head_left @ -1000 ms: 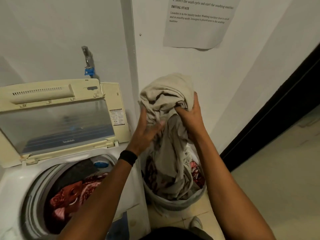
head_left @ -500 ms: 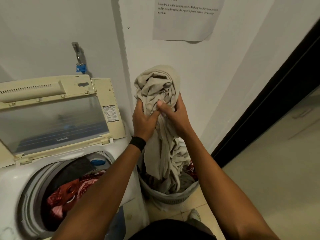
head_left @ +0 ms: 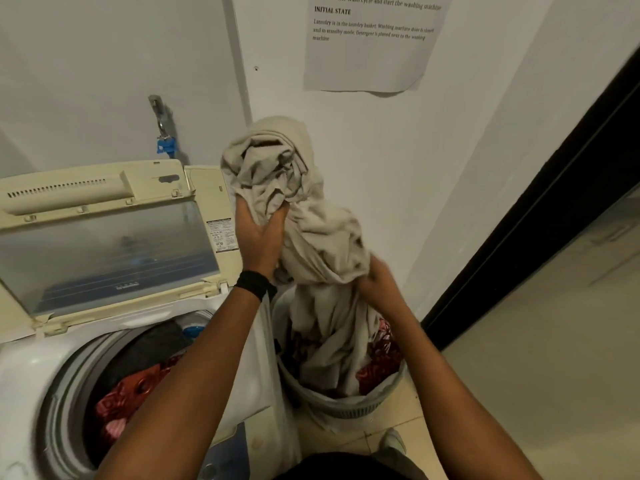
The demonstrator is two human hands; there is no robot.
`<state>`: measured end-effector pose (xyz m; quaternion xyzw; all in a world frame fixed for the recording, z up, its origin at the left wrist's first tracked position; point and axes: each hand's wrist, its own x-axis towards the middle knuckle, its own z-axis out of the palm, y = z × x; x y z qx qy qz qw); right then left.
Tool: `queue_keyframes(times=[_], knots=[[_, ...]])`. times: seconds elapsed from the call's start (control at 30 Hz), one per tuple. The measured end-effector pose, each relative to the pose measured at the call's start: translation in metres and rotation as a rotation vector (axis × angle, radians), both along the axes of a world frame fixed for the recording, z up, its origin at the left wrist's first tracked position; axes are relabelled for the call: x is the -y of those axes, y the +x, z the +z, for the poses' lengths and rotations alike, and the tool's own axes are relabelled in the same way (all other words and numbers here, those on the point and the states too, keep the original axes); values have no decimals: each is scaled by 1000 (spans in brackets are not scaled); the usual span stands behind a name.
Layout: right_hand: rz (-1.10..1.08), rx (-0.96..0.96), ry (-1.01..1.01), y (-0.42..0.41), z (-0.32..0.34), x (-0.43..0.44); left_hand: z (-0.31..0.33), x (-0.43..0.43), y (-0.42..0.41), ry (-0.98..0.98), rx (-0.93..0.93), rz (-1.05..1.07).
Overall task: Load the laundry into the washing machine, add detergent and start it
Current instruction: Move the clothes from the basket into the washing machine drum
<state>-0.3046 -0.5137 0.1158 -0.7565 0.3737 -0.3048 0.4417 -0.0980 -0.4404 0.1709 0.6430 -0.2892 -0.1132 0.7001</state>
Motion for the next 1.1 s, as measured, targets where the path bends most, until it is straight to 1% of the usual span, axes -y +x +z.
queue_keyframes(times=[0.1, 0.13, 0.17, 0.27, 0.37, 0.43, 0.47, 0.53, 0.6, 0.7, 0.77, 0.83, 0.93, 0.97, 1.03, 1.1], knots=[[-134, 246, -53, 8, 59, 11, -19, -7, 7, 210, 278, -17], [-140, 310, -75, 16, 77, 12, -23, -9, 3, 267, 344, -45], [-134, 356, -100, 25, 89, 13, -29, -7, 1, 298, 356, -76], [-127, 430, -90, 48, 99, 10, -31, -7, -4, 286, 248, -226], [-154, 472, 39, 56, 97, 9, -21, -17, -4, 253, 124, -484], [-151, 466, 126, 57, 96, 11, -13, -23, -13, 229, 147, -628], [-133, 460, 169, 58, 96, 12, -10, -24, -20, 214, 213, -626], [-65, 444, 254, 61, 99, 12, -11, -18, -28, 184, 309, -490], [3, 432, 322, 65, 104, 15, -18, -12, -28, 148, 316, -334], [59, 442, 375, 65, 106, 23, -25, -9, -30, 121, 285, -228], [78, 408, 282, 57, 103, 24, -20, -10, -34, 102, 221, -174], [91, 358, 126, 47, 91, 20, -17, -6, -33, 82, 167, -145], [-10, 215, -67, 31, 55, 4, -14, -1, -29, 64, 123, -115], [-41, 151, -87, 25, 35, -2, -13, 0, -29, 55, 110, -108], [-40, 51, 35, 13, -7, -14, -10, 1, -27, 39, 105, -91], [48, -20, 190, 2, -45, -24, -8, 2, -25, 35, 116, -84]])
